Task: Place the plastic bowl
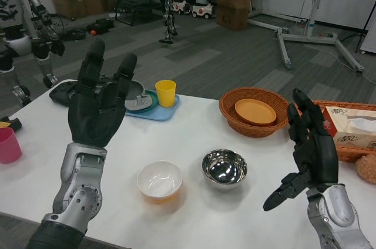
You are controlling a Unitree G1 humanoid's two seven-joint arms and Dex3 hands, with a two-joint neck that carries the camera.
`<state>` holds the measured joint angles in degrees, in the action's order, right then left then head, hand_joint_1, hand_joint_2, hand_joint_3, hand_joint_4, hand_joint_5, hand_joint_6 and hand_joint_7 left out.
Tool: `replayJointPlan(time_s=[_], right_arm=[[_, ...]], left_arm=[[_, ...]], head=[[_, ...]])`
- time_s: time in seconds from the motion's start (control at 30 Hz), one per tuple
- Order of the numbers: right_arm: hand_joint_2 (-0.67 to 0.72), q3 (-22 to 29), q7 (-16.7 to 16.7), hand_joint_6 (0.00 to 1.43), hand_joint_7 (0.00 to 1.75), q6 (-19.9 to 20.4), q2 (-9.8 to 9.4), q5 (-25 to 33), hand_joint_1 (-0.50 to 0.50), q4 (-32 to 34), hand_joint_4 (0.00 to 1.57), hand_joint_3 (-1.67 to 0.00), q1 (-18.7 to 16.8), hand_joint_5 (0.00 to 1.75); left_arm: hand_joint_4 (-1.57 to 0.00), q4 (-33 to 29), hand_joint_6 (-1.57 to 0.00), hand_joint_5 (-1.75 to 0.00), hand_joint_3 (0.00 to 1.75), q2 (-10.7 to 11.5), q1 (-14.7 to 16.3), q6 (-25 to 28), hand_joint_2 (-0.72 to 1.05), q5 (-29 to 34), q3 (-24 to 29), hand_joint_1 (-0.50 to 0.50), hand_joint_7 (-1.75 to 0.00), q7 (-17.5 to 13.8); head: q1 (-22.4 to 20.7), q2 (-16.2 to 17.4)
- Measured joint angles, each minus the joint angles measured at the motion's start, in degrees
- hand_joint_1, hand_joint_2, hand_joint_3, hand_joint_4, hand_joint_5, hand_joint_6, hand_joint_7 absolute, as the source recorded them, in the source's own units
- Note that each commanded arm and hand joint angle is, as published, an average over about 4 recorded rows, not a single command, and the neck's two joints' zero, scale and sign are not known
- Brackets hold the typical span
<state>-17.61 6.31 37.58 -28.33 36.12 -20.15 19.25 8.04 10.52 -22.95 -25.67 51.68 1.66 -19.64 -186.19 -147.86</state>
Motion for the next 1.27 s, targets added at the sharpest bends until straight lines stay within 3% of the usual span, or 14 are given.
replayJointPlan(time_s=[0.23,0.4,0.63,0.73,1.27], right_arm=[[0.72,0.2,0.0,0.00,0.35,0.0,0.00,0.0,-0.29,0.7,0.43,0.00,0.0,0.00],[0.72,0.5,0.0,0.00,0.35,0.0,-0.01,0.0,-0.29,1.8,0.42,0.00,0.0,0.00],[0.72,1.0,0.0,0.00,0.28,0.5,-0.01,0.1,-0.33,2.1,0.23,0.00,0.0,0.00],[0.72,1.1,0.0,0.00,0.28,0.6,-0.01,0.1,-0.33,2.2,0.17,0.00,0.0,0.00],[0.72,1.5,0.1,0.00,0.21,0.7,-0.01,0.1,-0.33,2.4,0.17,0.00,0.3,0.00]], left_arm=[[0.00,-2.6,0.00,-0.51,0.79,2.4,1.3,7.1,1.05,-10.7,6.1,-0.50,-0.07,0.2],[0.00,-4.4,0.00,-0.51,0.63,3.8,2.4,12.2,1.05,-14.9,9.3,-0.50,-0.07,0.2],[0.00,-5.6,0.00,-0.51,0.57,4.2,3.6,17.0,1.05,-20.4,12.0,-0.50,-0.07,0.1],[0.00,-5.7,0.00,-0.51,0.52,4.2,3.6,17.2,1.05,-20.9,12.7,-0.50,-0.07,0.0],[0.00,-5.2,0.00,-0.51,0.52,4.0,3.6,17.8,1.05,-21.0,12.7,-0.50,-0.07,-0.5]], head=[[1.5,-1.1],[2.6,-1.6],[3.3,-2.3],[3.4,-2.5],[4.4,-3.0]])
